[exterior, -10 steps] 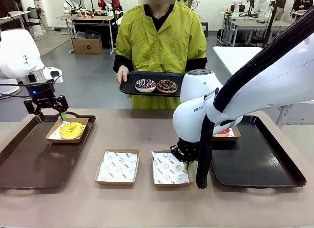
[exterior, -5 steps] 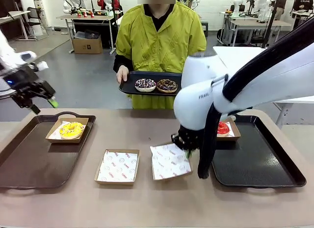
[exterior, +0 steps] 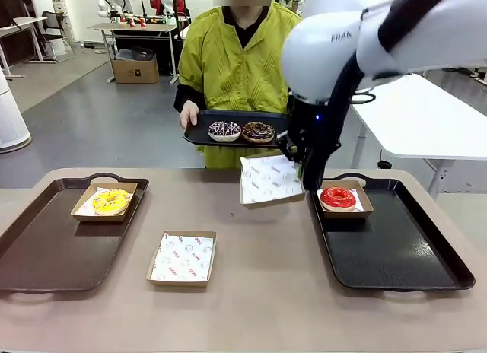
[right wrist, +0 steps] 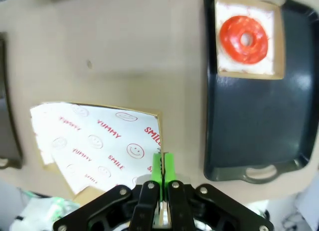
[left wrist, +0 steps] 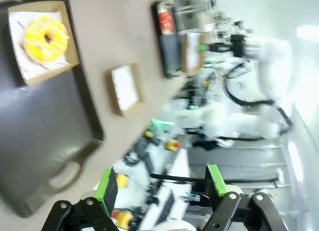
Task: Individually package the donuts and arrange them on the tray.
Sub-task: Place the picked Paper togo box on the Handle tray while simultaneously picking up another Paper togo box from the table with the other hand.
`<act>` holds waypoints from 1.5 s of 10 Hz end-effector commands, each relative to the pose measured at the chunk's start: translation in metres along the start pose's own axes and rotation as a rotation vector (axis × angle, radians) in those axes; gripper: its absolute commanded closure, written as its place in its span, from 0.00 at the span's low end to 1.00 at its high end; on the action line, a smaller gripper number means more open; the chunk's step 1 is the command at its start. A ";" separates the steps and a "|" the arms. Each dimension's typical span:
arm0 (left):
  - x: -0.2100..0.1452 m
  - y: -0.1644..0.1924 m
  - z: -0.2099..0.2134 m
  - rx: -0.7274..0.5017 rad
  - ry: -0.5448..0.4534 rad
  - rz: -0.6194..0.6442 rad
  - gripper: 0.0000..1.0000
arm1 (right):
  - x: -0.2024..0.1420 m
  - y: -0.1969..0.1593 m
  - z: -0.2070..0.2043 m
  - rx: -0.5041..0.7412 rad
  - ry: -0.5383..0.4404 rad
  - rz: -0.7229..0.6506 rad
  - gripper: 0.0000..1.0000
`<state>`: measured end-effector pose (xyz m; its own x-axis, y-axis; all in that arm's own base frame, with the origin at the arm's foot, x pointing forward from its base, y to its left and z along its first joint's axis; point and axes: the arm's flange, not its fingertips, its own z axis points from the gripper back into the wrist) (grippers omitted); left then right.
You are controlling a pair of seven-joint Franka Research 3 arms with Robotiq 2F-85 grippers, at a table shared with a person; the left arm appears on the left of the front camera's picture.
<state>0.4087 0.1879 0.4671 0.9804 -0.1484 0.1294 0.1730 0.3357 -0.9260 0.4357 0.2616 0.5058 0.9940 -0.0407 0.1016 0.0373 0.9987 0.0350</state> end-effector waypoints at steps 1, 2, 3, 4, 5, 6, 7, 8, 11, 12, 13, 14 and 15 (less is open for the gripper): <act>0.010 0.028 0.028 -0.165 -0.061 0.069 0.09 | 0.030 0.019 -0.005 -0.007 0.055 -0.030 1.00; 0.002 0.042 0.037 -0.198 -0.088 0.090 0.09 | 0.044 0.022 -0.008 -0.019 0.055 -0.021 1.00; -0.002 0.058 0.045 -0.201 -0.127 0.139 0.09 | 0.058 0.023 -0.014 -0.025 0.059 -0.005 1.00; -0.004 0.072 0.051 -0.206 -0.166 0.186 0.09 | 0.073 0.023 -0.025 -0.027 0.069 -0.008 1.00; -0.002 0.082 0.054 -0.195 -0.186 0.224 0.09 | 0.084 0.022 -0.035 -0.026 0.068 -0.005 1.00; 0.002 0.089 0.056 -0.165 -0.199 0.278 0.09 | 0.094 0.020 -0.046 -0.030 0.068 0.006 1.00; 0.005 0.092 0.057 -0.117 -0.213 0.304 0.09 | 0.101 0.020 -0.055 -0.038 0.065 0.016 1.00; -0.010 0.097 0.053 -0.180 -0.172 0.223 0.09 | 0.105 0.022 -0.060 -0.035 0.069 0.019 1.00; -0.010 0.097 0.053 -0.180 -0.172 0.223 0.09 | 0.113 0.023 -0.075 -0.017 0.068 0.017 1.00; -0.010 0.097 0.053 -0.180 -0.172 0.223 0.09 | 0.104 0.020 -0.068 -0.018 0.092 0.003 1.00; -0.010 0.097 0.053 -0.180 -0.172 0.223 0.09 | 0.104 0.020 -0.068 -0.018 0.092 0.003 1.00; -0.010 0.097 0.053 -0.180 -0.172 0.223 0.09 | 0.104 0.020 -0.068 -0.018 0.092 0.003 1.00; -0.010 0.097 0.053 -0.180 -0.172 0.223 0.09 | 0.104 0.020 -0.068 -0.018 0.092 0.003 1.00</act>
<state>0.4243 0.2708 0.3943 0.9953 0.0800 -0.0553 -0.0691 0.1808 -0.9811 0.5482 0.2824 0.4467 0.9993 -0.0348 0.0114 0.0346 0.9992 0.0194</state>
